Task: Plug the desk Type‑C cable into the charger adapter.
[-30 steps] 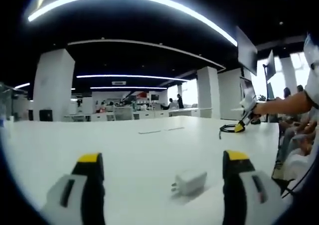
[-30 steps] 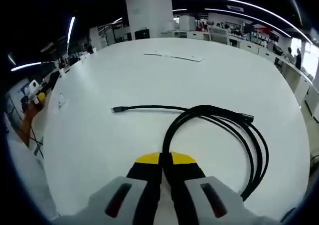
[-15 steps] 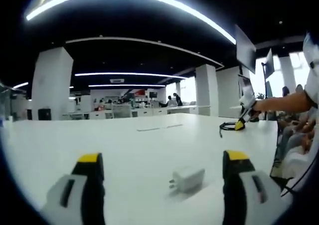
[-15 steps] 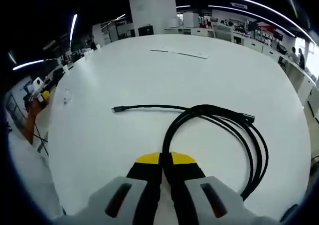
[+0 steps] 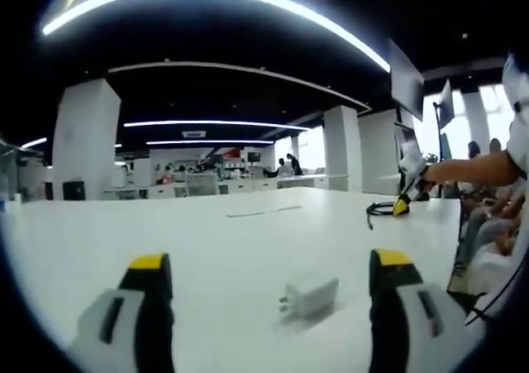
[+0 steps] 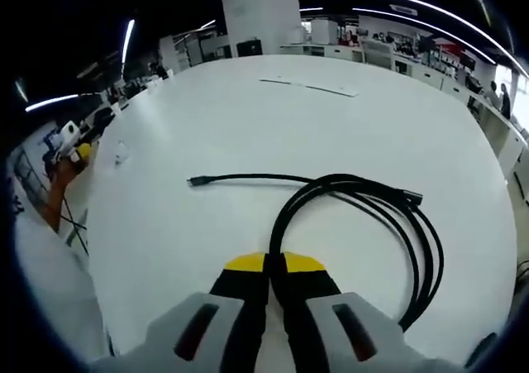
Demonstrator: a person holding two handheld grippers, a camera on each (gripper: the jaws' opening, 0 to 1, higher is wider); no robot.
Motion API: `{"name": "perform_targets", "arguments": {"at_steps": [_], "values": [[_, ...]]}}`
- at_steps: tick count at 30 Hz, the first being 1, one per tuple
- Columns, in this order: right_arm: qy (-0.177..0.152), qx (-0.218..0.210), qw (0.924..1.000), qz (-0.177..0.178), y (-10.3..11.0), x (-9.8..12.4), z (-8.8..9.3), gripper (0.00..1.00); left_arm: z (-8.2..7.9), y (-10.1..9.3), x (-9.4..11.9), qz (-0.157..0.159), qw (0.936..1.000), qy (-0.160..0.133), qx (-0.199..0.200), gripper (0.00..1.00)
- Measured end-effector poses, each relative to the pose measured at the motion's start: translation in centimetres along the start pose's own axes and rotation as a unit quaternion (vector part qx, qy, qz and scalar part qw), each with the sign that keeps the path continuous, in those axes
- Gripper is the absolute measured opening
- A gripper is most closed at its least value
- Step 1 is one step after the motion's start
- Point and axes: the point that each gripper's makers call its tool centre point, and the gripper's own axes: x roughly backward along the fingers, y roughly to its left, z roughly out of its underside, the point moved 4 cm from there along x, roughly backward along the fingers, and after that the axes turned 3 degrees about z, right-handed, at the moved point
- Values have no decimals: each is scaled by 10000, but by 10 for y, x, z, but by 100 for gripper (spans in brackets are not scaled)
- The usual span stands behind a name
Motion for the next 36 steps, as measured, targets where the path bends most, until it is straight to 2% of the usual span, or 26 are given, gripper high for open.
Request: {"name": "perform_targets", "arguments": {"at_steps": [20,28,36], "values": [[54,170,9998,-104,16,8,5,4,1,-1,2,25,9999,-28,117,100],[136,248,9995,-157,21,9,10,4,-5,-4,0,94,9999,-113,90,100],[129,233,9993,-254,31,10,12,4,-2,-5,-3,153,9998,-36,125,100]]}}
